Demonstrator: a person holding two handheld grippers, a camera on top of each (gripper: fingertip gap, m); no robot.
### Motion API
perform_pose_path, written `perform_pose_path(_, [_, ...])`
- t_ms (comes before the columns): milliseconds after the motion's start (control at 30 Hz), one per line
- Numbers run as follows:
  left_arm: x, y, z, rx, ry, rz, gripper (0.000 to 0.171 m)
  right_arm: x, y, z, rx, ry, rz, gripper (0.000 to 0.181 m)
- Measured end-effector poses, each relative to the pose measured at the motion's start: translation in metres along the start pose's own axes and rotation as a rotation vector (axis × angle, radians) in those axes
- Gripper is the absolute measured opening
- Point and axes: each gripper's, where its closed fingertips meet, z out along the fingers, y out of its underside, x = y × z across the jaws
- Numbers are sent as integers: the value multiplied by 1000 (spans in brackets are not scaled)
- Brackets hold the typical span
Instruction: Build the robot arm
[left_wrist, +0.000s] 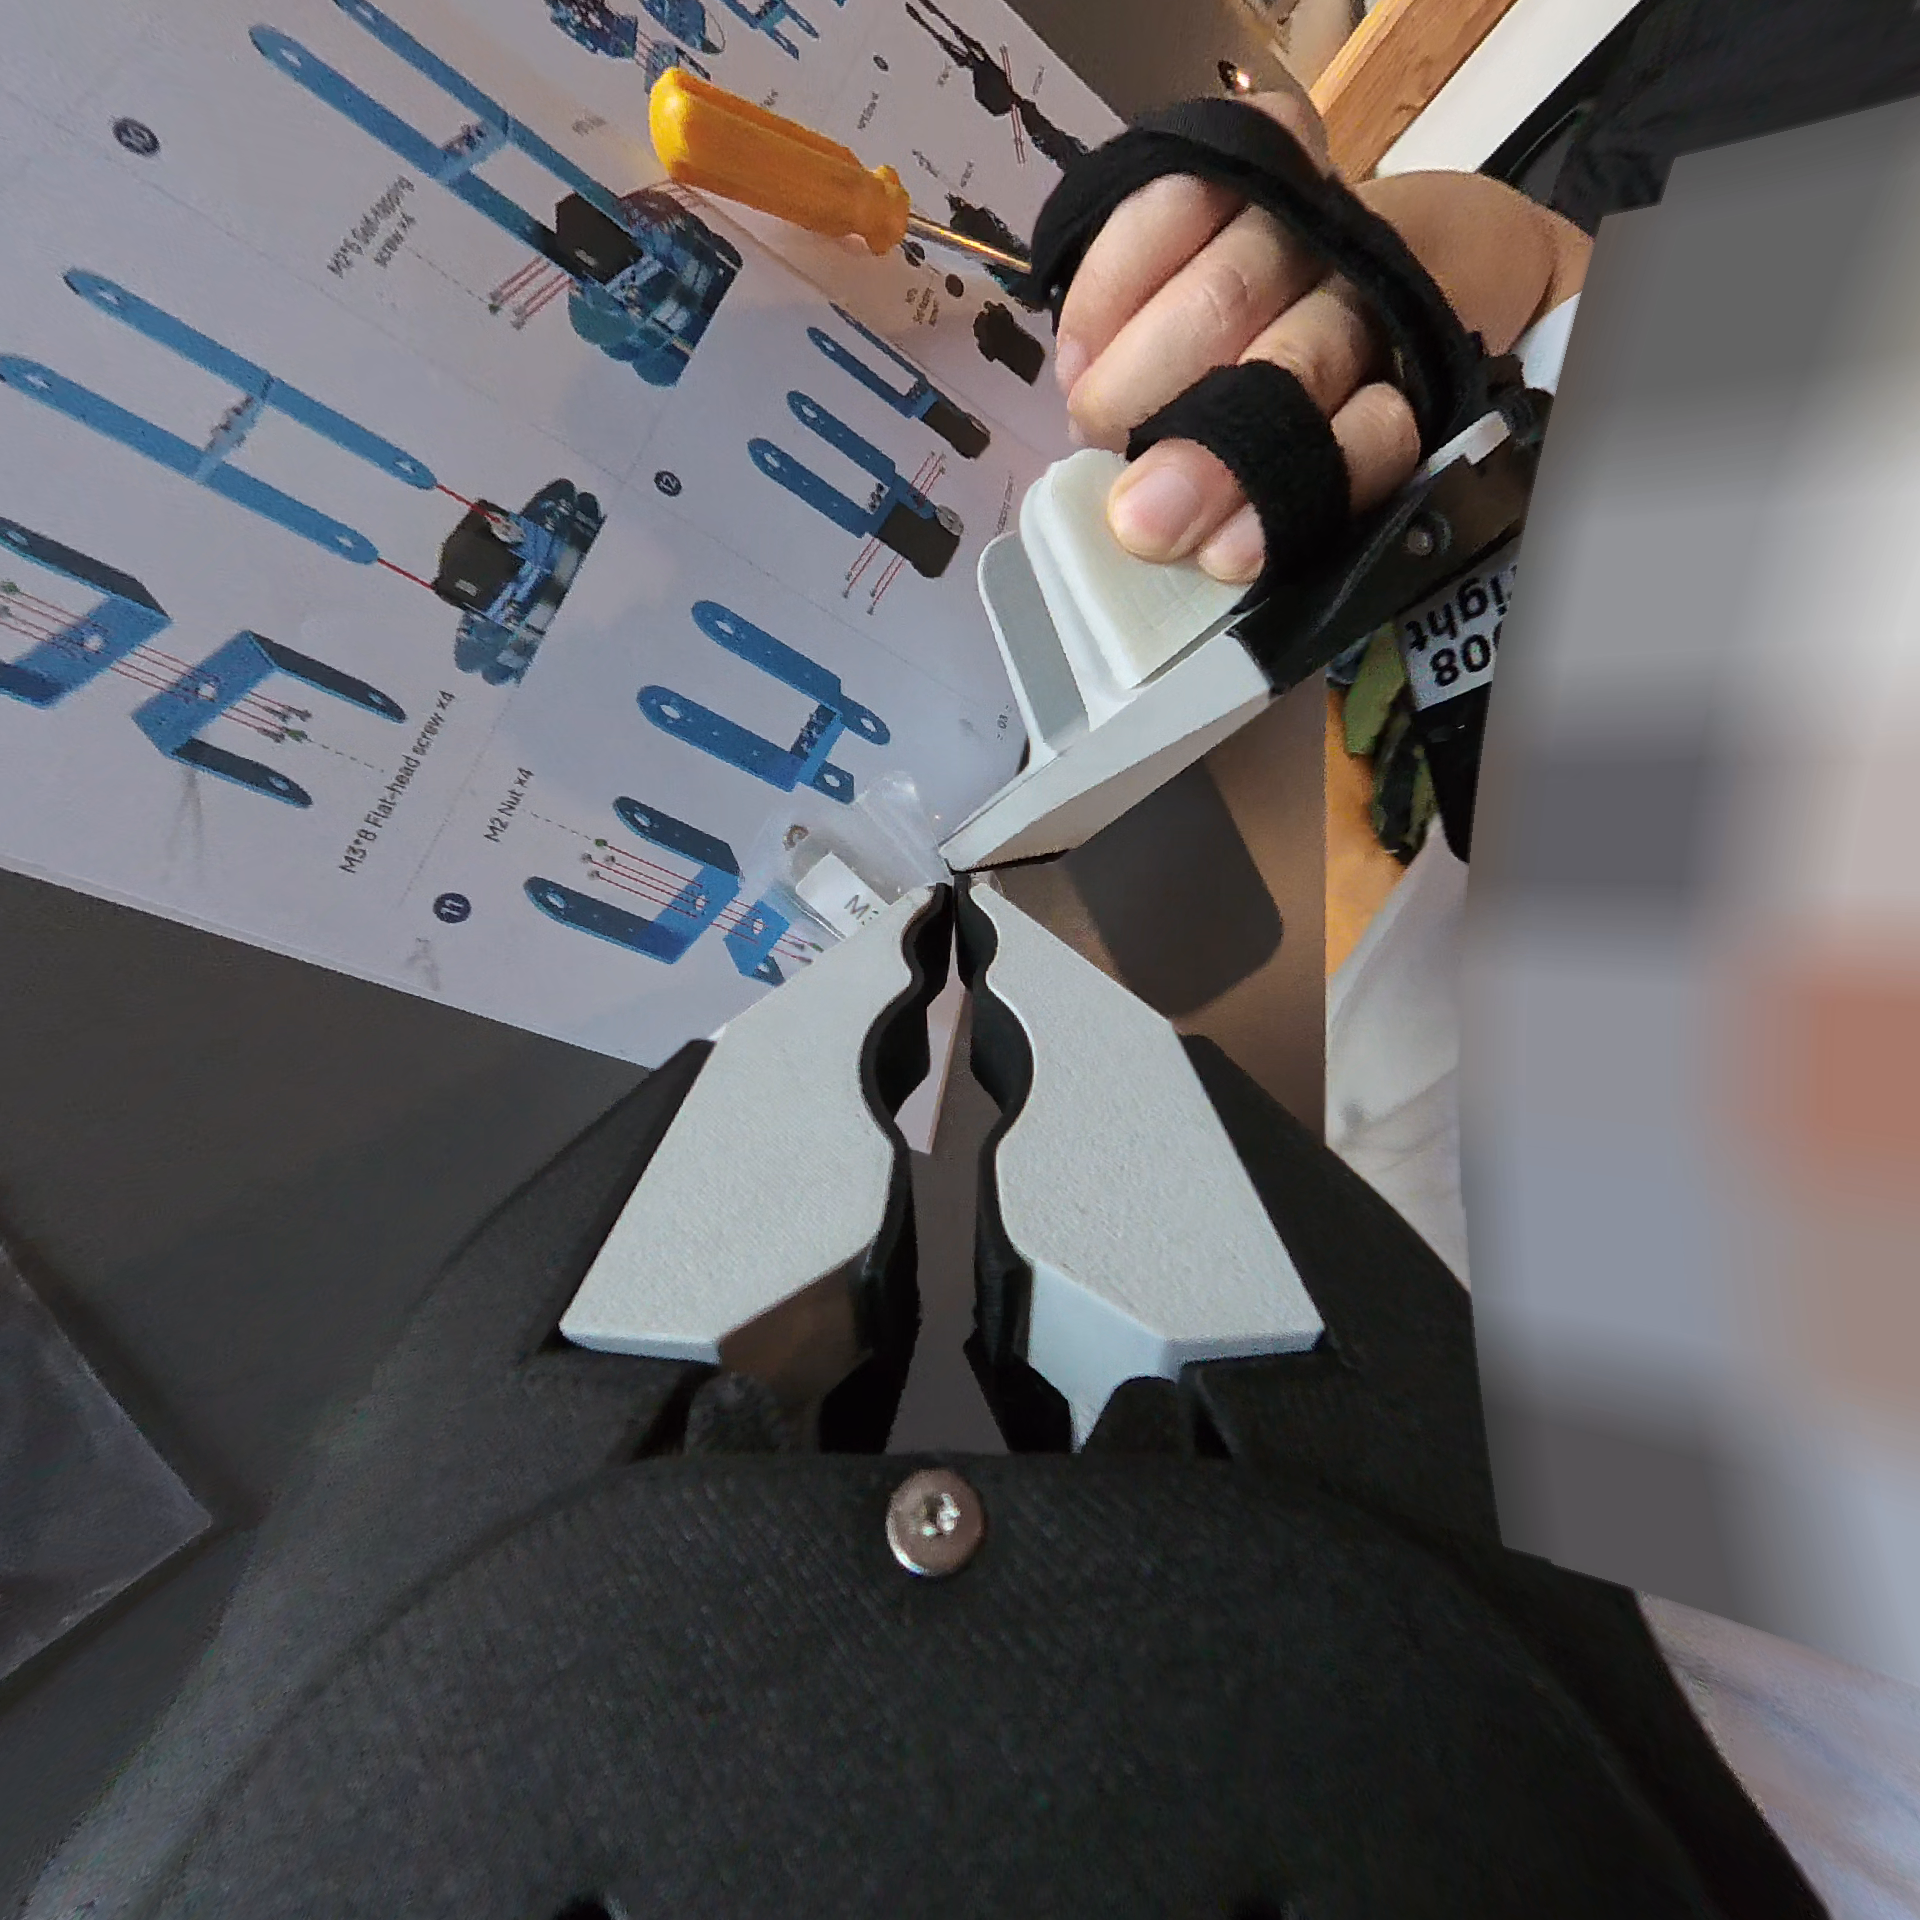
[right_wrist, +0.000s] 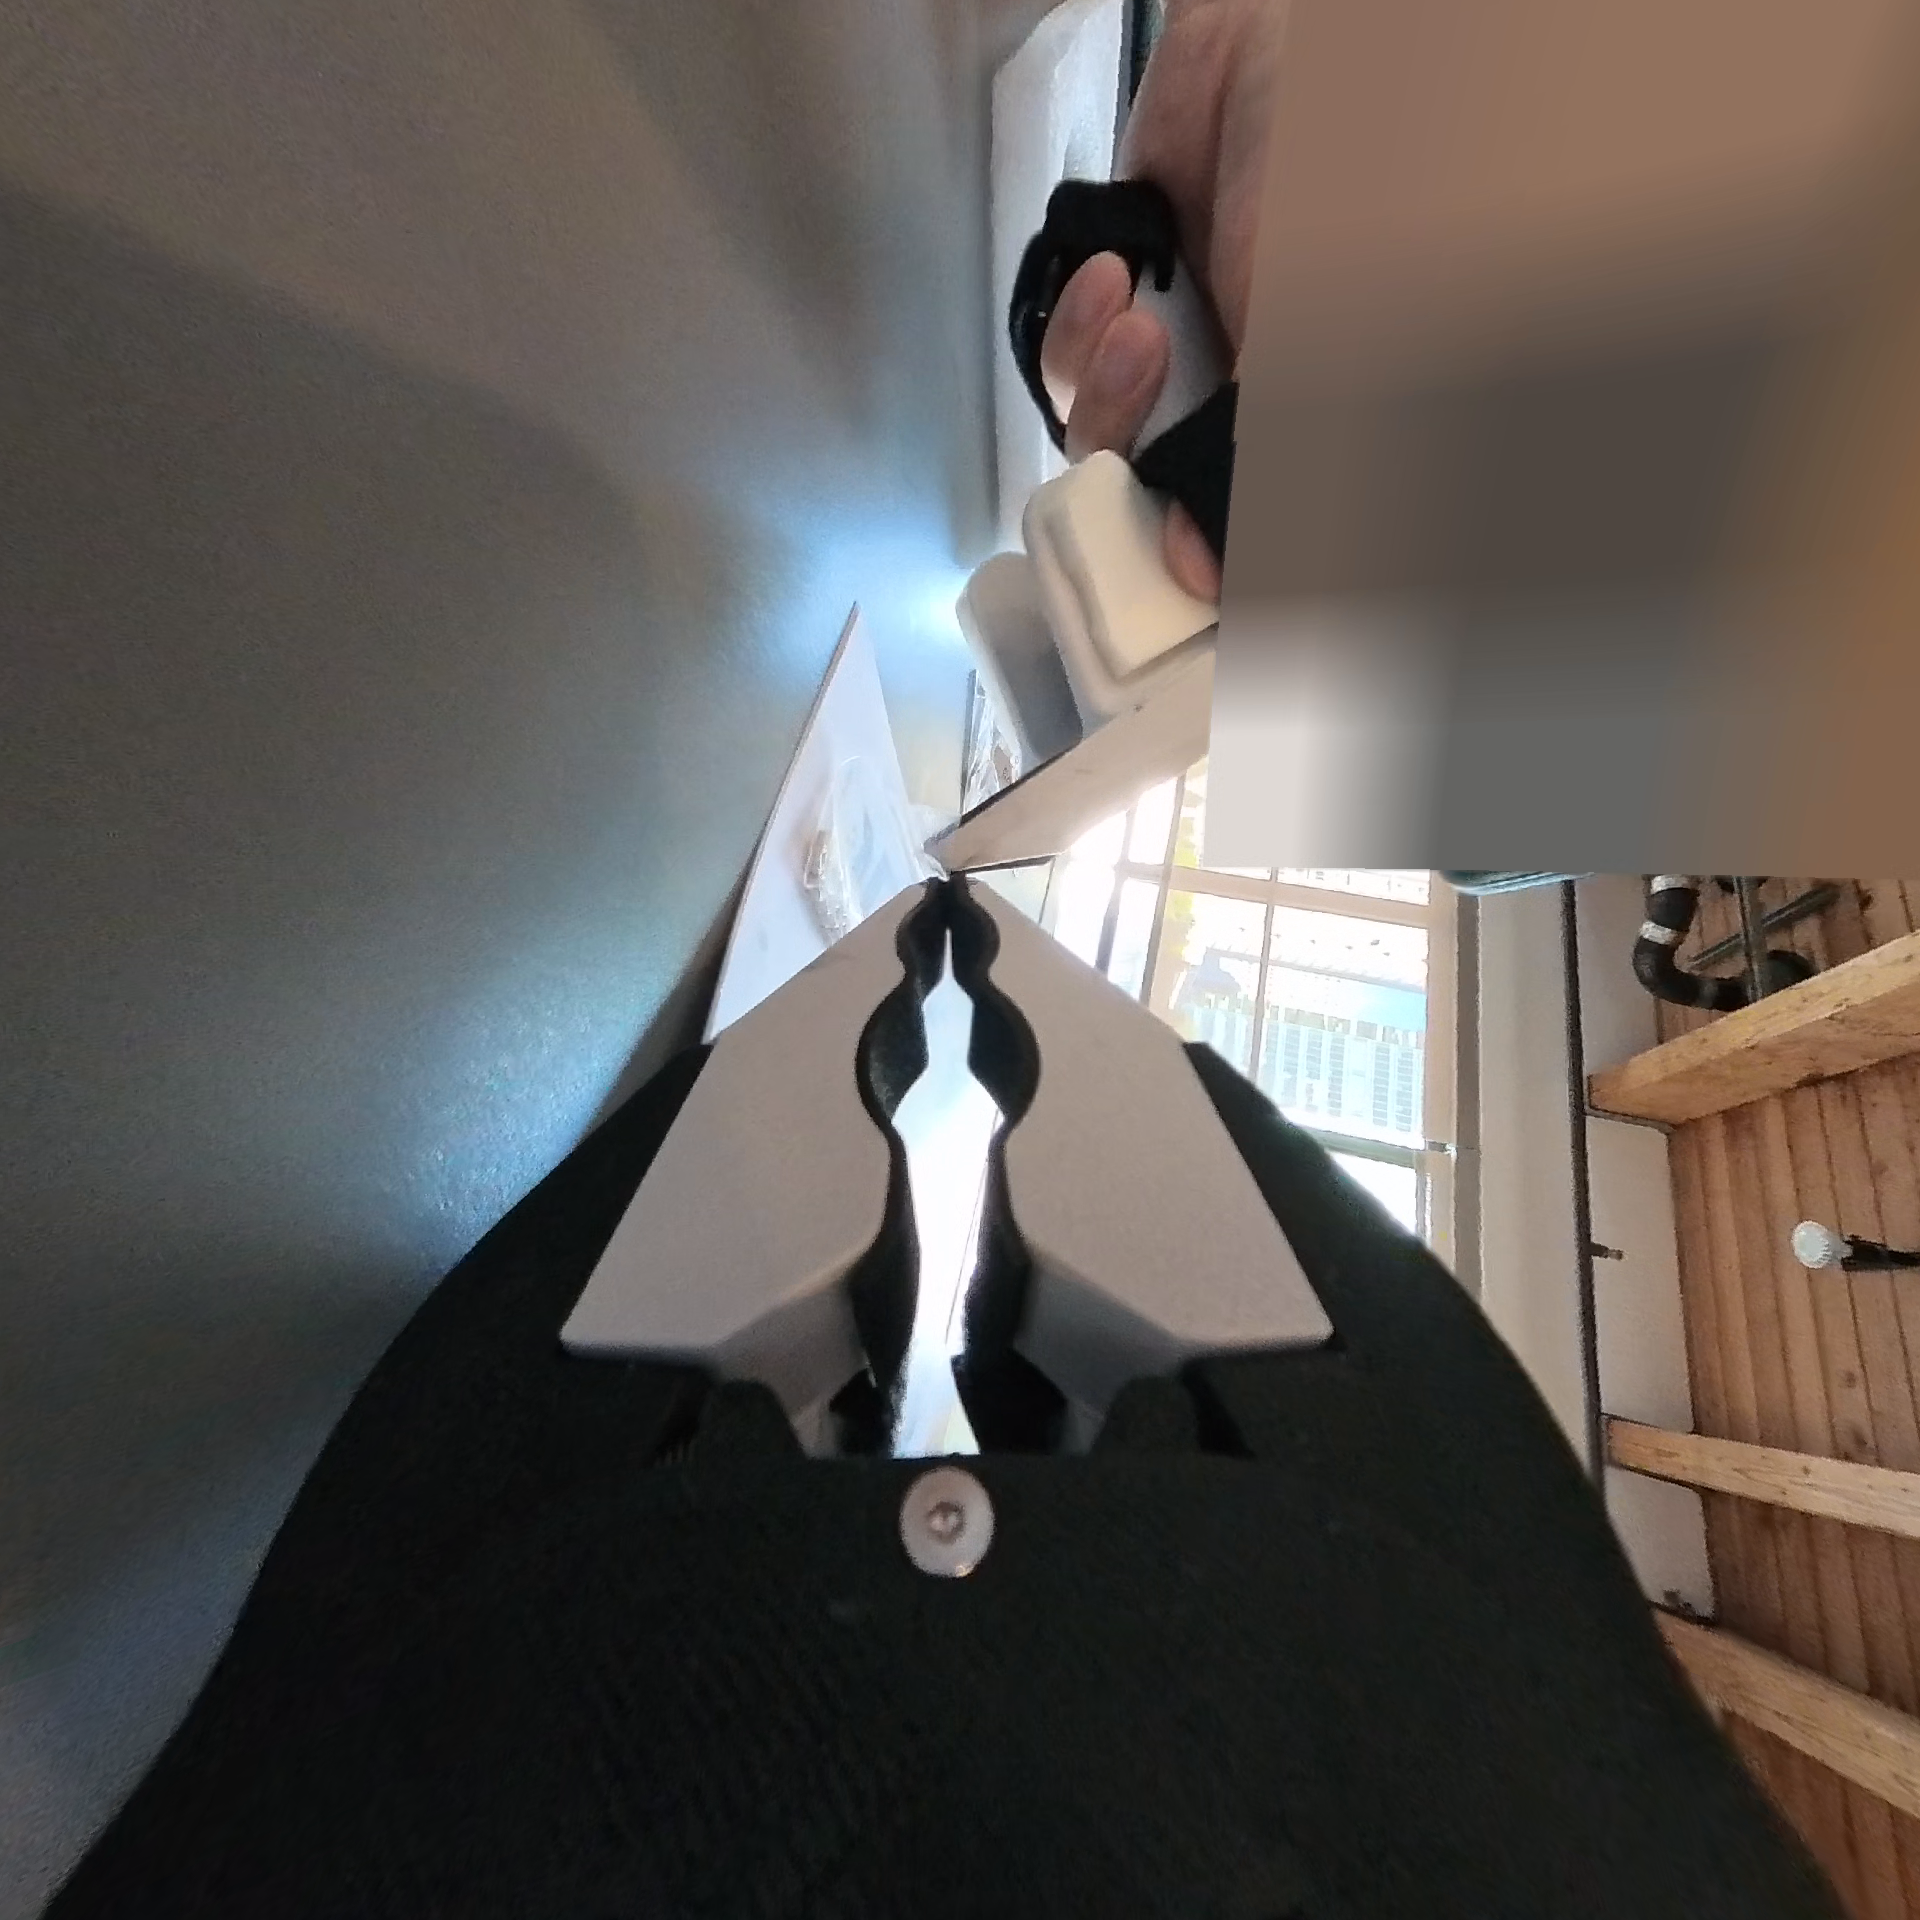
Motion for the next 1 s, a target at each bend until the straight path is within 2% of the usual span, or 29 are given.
perform_pose_path(133, [0, 4, 2, -26, -21, 22, 0, -4, -3, 0, 6, -12, -23, 0])
perform_pose_path(400, [-12, 6, 1, -74, -273, 204, 0, -9, -2, 2, -67, -47, -57, 0])
perform_pose_path(633, [-20, 5, 3, -80, -349, 246, 0, -15, 2, 5, -107, -101, -24, 0])
perform_pose_path(733, [-19, 3, 2, -67, -350, 258, 0, -10, 6, 8, -116, -79, -15, 0])
perform_pose_path(1000, [-7, 1, 2, -57, -280, 278, 0, -4, 2, 3, -89, -27, -135, 0])
